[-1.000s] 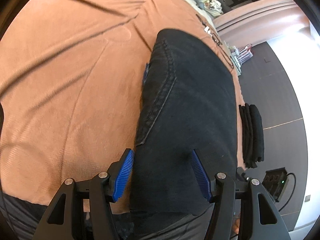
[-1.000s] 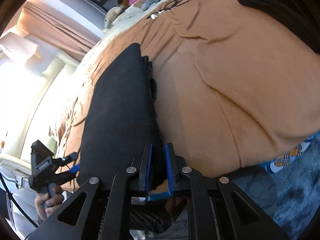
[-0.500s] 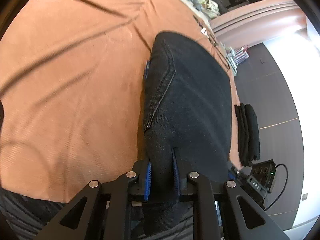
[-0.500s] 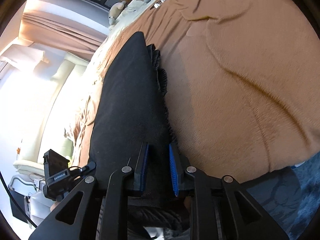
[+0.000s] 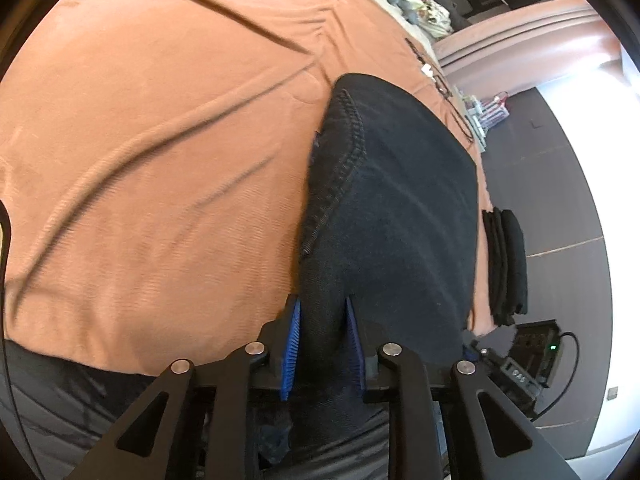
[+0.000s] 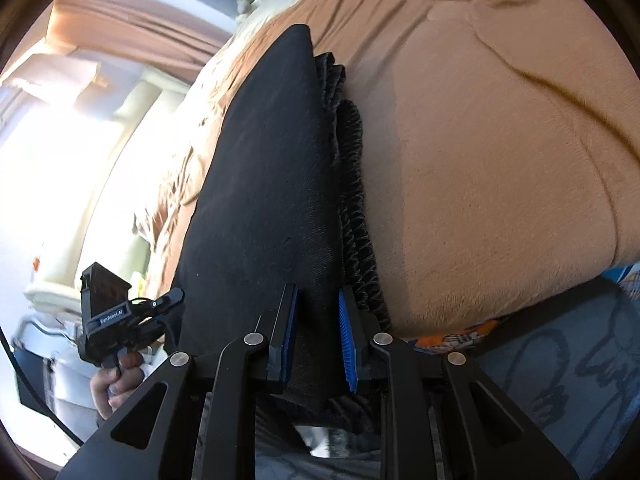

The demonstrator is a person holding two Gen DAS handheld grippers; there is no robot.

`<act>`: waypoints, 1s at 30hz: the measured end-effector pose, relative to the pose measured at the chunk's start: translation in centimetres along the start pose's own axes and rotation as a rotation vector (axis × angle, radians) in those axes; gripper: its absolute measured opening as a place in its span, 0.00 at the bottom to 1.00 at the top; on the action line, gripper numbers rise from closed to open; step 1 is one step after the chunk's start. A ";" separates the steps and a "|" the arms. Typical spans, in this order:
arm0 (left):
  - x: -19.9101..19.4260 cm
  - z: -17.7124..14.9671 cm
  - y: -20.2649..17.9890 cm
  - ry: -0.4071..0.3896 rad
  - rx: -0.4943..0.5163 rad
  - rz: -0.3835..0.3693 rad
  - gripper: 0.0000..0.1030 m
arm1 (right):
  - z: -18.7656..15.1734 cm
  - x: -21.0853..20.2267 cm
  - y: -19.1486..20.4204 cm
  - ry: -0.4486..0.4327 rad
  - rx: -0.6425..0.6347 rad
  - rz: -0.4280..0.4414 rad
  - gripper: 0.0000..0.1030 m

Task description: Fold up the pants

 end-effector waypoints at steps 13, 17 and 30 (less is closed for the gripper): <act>1.9 4.2 -0.5 -0.019 0.027 0.047 0.52 | 6.5 1.4 -0.1 -0.057 -0.049 -0.013 0.29; 3.0 5.4 -0.9 -0.011 0.039 0.050 0.52 | 8.0 2.7 -0.6 -0.050 -0.037 -0.011 0.29; 6.1 10.7 -2.2 -0.002 0.065 0.058 0.52 | 14.1 7.9 0.7 -0.013 -0.086 -0.033 0.29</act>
Point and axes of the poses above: each gripper's, at about its wrist camera, not at the fingertips, and x roughly the way its jaws point, y to its left, z to its top, the point moved 2 cm from there along x, roughly the way its jaws point, and after that the axes turned 3 degrees about z, right-handed, at the moved point
